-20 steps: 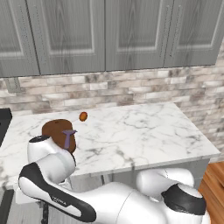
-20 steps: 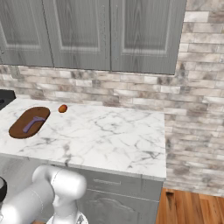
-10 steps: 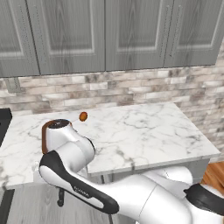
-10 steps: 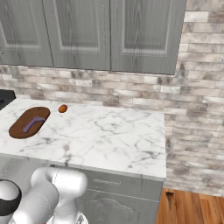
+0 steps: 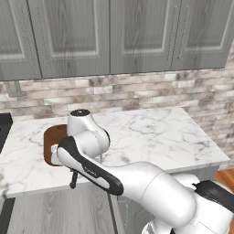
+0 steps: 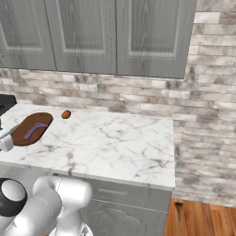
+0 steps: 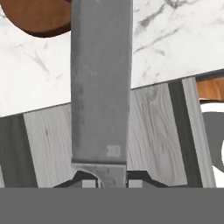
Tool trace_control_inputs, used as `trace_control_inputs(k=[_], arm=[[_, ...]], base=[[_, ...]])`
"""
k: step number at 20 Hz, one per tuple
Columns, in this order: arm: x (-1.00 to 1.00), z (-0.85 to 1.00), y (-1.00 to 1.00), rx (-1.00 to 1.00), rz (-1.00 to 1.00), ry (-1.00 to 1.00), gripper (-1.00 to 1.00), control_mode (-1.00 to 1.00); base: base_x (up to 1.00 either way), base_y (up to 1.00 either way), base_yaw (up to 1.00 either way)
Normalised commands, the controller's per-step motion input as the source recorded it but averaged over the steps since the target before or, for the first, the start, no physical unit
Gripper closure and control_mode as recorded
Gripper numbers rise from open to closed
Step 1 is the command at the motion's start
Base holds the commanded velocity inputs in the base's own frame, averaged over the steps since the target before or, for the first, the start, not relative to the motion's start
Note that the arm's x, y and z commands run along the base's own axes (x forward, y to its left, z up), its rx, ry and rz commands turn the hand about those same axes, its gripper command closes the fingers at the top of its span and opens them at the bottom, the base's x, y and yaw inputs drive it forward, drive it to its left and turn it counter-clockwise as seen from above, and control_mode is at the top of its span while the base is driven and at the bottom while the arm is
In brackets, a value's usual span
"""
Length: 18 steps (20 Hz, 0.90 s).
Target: Open the drawer on the left and place the cutting tools on the cutting board.
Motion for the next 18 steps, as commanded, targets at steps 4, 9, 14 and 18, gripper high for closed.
trace_control_inputs(k=[4, 9, 14, 18], arm=[[0.95, 0.02, -0.01, 0.0, -0.07, -0.04, 1.0, -1.0], [0.56, 0.13, 0.03, 0.0, -0.05, -0.09, 1.0, -1.0], [0.55, 0.06, 0.0, 0.0, 0.0, -0.01, 1.0, -1.0], [0.36, 0.0, 0.0, 0.0, 0.0, 0.0, 1.0, -1.0]], base=[[0.0, 0.0, 0.0], [0.0, 0.0, 0.0], [0.0, 0.0, 0.0], [0.0, 0.0, 0.0]])
